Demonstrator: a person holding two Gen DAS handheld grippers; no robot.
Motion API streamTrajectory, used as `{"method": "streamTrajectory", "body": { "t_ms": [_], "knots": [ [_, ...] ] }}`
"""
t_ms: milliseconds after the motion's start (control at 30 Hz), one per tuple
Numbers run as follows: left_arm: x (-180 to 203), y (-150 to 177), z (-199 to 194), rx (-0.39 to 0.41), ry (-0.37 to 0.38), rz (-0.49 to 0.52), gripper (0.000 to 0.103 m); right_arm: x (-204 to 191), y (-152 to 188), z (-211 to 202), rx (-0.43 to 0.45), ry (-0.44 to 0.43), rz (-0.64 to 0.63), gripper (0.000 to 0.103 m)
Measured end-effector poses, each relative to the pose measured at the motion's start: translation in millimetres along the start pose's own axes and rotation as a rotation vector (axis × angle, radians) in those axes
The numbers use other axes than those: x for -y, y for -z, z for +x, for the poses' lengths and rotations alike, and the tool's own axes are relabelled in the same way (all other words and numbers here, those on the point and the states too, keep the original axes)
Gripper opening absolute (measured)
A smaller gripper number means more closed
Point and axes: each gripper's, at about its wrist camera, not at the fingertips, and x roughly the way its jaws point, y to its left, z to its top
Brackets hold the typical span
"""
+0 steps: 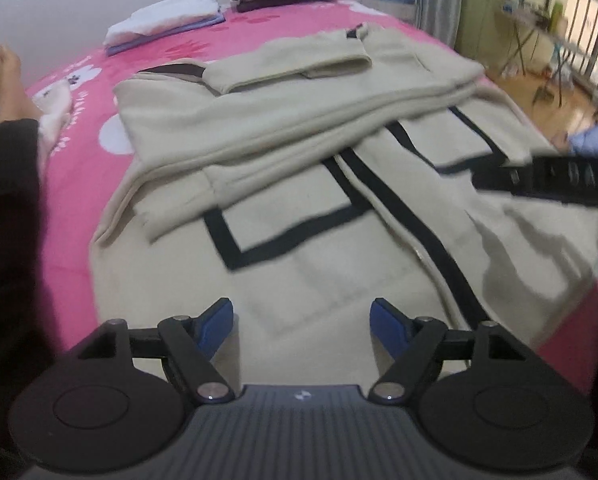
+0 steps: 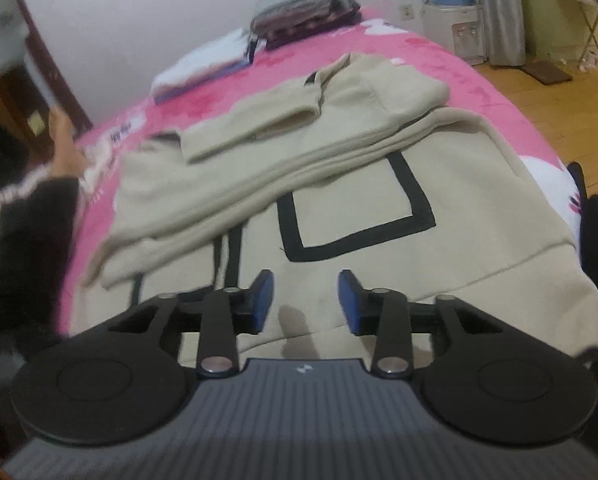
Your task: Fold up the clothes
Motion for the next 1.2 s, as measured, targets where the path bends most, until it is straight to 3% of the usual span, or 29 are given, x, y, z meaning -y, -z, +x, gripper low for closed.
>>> {"method": "streamTrajectory", "body": {
  "t_ms": [267, 467, 633, 833, 967, 1200],
  "knots": [
    [1, 13, -26, -0.007, -0.07, -0.028, 0.094, 7, 16, -1, -0.044, -0.037, 0.072, 0.055],
    [-8, 10, -14, -0.094, -0.132, -0.09, 0.094, 5, 17, 5, -0.063, -0.065, 0.095, 0.07],
    [-17, 9, -29, -0.119, -0.159, -0.143, 0.094, 8, 17, 6, -0.066, -0.09, 0.119, 0.079],
    [-35, 20, -51, -0.102, -0.196, -0.254, 0.1, 8, 17, 8, -0.072, -0.102, 0.132, 0.083],
    [-33, 18, -33, -0.146, -0.232, -0.251, 0.1, 8, 18, 9, -0.069, -0.105, 0.132, 0.085],
    [-30, 16, -19, -0.122, -0.288, -0.237, 0.1, 9, 18, 9, -0.074, -0.104, 0.13, 0.085]
  ]
}}
